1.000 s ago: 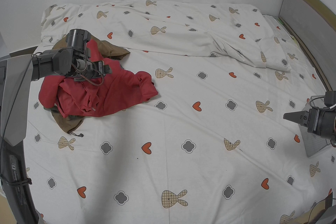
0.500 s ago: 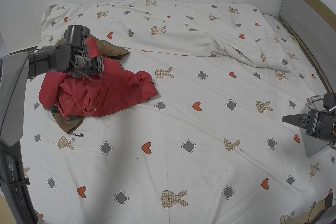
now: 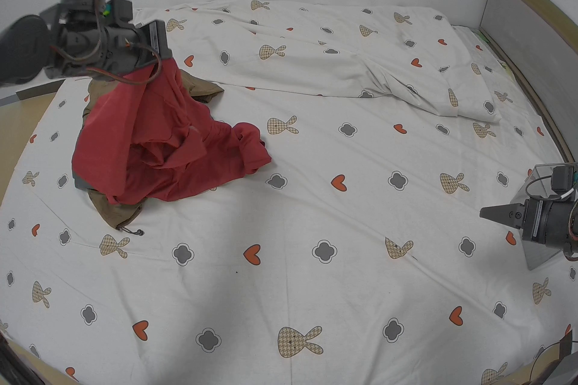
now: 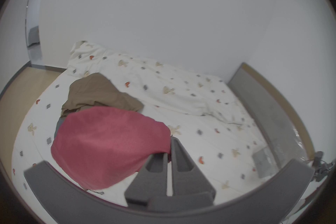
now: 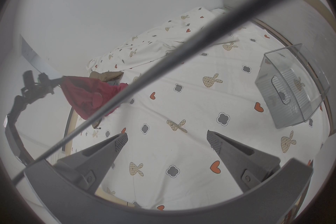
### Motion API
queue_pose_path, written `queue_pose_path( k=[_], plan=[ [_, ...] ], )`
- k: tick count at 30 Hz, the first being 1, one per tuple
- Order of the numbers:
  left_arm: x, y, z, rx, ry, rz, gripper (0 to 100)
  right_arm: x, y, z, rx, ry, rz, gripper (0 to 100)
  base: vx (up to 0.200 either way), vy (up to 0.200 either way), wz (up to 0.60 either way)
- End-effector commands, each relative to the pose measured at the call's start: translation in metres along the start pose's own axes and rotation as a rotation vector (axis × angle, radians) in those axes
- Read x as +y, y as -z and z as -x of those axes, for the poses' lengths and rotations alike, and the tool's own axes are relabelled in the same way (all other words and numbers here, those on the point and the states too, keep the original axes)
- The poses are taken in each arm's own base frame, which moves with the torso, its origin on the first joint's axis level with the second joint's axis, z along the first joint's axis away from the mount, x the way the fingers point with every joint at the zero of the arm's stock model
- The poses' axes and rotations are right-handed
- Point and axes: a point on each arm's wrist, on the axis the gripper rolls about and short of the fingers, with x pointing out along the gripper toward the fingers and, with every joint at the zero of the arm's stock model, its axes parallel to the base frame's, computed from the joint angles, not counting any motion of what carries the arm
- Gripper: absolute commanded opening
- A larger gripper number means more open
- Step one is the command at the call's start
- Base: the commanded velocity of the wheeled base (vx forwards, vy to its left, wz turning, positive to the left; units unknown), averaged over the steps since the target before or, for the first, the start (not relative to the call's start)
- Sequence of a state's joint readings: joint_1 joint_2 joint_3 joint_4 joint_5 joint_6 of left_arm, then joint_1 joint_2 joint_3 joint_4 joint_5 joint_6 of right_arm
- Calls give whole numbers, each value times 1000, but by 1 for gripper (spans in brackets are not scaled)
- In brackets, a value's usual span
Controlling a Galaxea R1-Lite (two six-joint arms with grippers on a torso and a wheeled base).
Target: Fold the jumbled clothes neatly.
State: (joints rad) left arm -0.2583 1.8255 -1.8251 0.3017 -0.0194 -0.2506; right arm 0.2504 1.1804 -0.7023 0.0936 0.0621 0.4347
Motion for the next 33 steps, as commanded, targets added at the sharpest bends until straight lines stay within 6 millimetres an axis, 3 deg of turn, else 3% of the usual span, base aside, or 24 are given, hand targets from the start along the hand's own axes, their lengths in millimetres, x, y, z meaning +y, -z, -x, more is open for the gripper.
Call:
queue_pose_path(
  k=[1,11,15,25,33],
  plan=[
    [-45,-13,102,-110,213,-20,0,6,6,-11,59,-17,31,100,0,0,0],
    [-78,-5,122,-94,354,-48,0,28,13,-32,155,-74,104,100,0,0,0],
    [-96,3,127,-69,425,-62,0,49,16,-50,205,-122,173,100,0,0,0],
    [-117,40,119,61,477,-107,0,86,-9,-96,146,-267,184,100,0,0,0],
    [-127,46,122,76,499,-120,0,107,14,-110,233,-311,242,100,0,0,0]
  ],
)
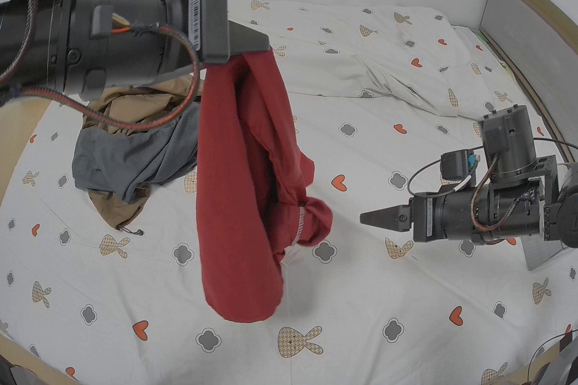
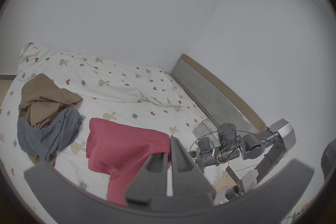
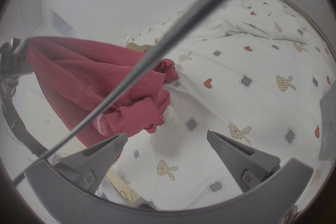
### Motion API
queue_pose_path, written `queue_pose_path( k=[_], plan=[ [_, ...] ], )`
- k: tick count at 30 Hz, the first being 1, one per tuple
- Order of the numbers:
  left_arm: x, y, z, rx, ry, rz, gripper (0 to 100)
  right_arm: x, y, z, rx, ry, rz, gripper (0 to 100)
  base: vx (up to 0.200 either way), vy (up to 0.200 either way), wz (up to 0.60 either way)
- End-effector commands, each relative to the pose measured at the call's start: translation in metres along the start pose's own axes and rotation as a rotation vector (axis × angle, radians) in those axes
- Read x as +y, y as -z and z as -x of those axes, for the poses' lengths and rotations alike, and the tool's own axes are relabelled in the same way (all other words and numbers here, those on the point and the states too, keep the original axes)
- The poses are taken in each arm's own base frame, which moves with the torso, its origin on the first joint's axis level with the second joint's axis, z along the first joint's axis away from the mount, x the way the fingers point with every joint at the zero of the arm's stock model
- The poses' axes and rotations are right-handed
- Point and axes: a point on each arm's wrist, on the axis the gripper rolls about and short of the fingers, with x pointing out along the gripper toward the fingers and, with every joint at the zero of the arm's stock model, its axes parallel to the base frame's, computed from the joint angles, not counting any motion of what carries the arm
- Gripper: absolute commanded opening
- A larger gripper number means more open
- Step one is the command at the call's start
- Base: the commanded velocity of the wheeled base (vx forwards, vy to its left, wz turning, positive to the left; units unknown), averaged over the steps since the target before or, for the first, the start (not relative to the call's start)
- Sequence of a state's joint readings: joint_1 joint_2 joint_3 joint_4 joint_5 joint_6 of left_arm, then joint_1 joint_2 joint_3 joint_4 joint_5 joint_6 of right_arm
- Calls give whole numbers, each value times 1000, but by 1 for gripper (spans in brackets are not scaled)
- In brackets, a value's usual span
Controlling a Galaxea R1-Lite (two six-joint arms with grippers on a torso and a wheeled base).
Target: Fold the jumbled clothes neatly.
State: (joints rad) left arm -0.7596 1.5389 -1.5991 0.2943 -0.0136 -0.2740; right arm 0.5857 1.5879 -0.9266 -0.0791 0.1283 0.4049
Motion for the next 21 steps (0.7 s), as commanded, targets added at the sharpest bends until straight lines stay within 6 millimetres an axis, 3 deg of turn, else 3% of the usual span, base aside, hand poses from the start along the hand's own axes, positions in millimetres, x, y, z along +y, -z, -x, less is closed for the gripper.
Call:
queue_pose_path(
  k=[1,12,21],
  plan=[
    [-8,4,-2,18,26,-9,0,10,10,-22,71,-18,27,100,0,0,0],
    [-25,10,-2,29,41,-29,0,37,12,-25,79,-84,80,100,0,0,0],
    [-26,14,-9,44,38,-31,0,62,26,-33,68,-40,203,100,0,0,0]
  ],
)
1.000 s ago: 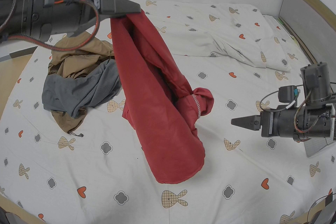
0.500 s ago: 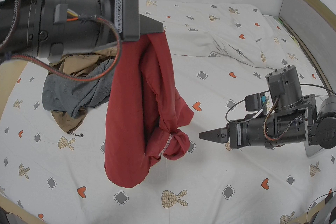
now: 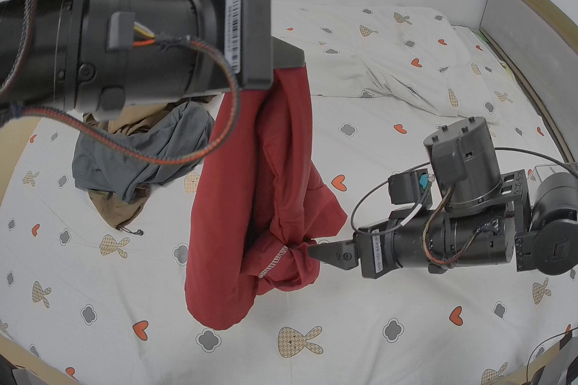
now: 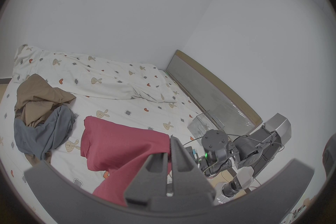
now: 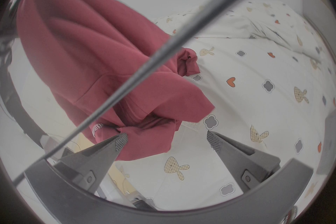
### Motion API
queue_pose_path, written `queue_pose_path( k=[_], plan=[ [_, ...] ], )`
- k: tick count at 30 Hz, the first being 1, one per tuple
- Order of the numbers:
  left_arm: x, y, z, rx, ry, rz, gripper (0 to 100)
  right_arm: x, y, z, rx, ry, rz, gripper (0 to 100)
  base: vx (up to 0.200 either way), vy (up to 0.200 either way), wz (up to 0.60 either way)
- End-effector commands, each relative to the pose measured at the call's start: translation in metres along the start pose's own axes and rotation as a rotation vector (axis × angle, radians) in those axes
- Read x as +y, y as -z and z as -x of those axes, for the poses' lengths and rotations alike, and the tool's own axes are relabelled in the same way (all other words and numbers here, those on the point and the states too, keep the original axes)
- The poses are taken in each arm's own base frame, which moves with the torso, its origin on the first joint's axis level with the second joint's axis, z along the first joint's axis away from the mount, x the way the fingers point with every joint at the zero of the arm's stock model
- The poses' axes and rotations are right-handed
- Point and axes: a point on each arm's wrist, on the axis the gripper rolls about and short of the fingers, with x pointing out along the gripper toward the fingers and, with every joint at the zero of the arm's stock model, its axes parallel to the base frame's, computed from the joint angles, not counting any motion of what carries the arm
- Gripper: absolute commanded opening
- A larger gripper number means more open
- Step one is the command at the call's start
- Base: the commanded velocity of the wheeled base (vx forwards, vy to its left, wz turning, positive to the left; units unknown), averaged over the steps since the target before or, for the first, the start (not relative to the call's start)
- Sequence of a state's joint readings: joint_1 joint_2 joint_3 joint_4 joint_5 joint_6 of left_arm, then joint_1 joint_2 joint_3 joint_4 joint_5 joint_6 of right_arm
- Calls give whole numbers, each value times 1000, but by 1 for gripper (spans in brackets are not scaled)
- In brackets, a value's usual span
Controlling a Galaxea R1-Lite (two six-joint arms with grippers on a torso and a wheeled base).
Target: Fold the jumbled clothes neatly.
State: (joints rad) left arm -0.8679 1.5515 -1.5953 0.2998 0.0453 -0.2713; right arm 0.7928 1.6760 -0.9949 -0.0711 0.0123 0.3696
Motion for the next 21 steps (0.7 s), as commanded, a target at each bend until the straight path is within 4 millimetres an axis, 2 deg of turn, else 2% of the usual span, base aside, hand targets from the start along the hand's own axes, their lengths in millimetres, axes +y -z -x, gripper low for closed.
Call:
queue_pose_path(
  k=[1,7,8,11,18,21],
  plan=[
    [0,3,-6,14,-1,-3,0,12,6,-7,11,-3,67,100,0,0,0],
    [2,6,-13,31,-15,-2,0,23,5,4,-7,-42,87,100,0,0,0],
    [3,9,-19,40,-34,-4,0,26,4,12,-21,-58,93,100,0,0,0],
    [4,12,-27,47,-67,-6,0,31,5,17,-27,-76,102,100,0,0,0],
    [2,10,-28,41,-64,-8,0,32,5,11,-19,-67,106,100,0,0,0],
    [-3,10,-24,36,-48,-11,0,30,6,-7,-1,-27,102,100,0,0,0]
  ],
)
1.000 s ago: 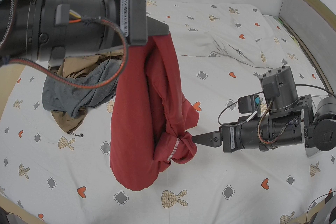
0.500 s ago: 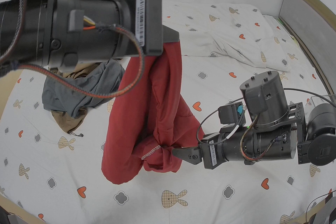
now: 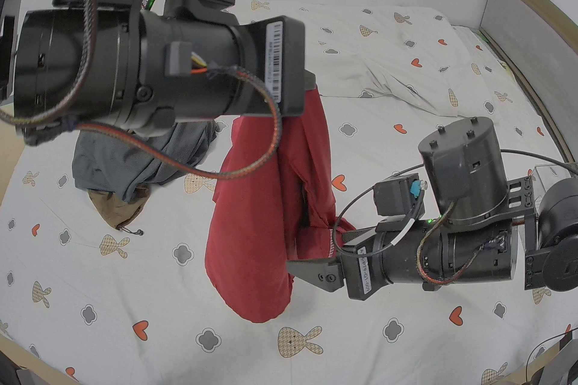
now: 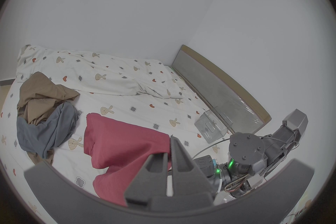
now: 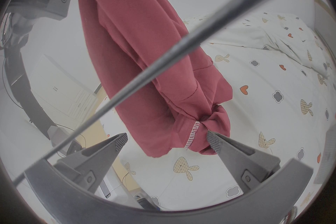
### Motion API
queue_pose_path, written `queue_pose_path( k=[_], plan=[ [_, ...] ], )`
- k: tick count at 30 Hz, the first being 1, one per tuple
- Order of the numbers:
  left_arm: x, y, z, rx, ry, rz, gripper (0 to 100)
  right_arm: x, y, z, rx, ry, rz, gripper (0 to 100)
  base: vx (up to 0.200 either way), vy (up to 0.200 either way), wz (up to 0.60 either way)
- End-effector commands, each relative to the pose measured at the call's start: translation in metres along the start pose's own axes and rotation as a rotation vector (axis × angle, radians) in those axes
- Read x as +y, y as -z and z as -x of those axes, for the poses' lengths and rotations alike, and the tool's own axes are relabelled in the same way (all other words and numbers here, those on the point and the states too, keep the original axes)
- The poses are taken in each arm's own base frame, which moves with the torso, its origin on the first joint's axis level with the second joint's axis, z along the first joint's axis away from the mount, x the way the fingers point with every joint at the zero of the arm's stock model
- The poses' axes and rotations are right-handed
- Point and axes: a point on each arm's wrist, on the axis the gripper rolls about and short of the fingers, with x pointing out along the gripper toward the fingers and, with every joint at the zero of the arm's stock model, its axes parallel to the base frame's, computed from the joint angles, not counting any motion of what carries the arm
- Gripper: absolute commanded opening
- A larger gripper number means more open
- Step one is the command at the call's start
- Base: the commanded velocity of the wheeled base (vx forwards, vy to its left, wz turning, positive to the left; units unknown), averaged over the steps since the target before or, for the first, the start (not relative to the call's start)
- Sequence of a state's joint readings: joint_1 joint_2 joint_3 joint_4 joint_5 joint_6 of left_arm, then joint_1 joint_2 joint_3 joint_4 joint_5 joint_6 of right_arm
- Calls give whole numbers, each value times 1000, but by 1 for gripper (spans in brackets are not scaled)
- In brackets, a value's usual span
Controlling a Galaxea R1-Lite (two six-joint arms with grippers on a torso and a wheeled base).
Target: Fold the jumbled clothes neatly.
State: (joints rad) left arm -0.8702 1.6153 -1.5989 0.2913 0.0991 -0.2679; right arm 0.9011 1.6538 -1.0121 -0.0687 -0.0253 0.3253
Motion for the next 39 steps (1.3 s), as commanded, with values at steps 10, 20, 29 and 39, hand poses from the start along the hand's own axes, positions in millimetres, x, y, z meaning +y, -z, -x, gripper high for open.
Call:
queue_pose_path(
  k=[10,20,29,39],
  plan=[
    [-14,1,26,-17,58,-14,0,-29,-14,-16,-31,150,3,100,0,0,0],
    [-15,6,28,1,65,-19,0,-45,-20,-11,-54,200,6,100,0,0,0],
    [-14,8,30,4,66,-20,0,-54,-23,6,-96,280,25,100,0,0,0],
    [-14,18,28,36,63,-25,0,-57,-17,3,-77,284,9,0,0,0,0]
  ],
)
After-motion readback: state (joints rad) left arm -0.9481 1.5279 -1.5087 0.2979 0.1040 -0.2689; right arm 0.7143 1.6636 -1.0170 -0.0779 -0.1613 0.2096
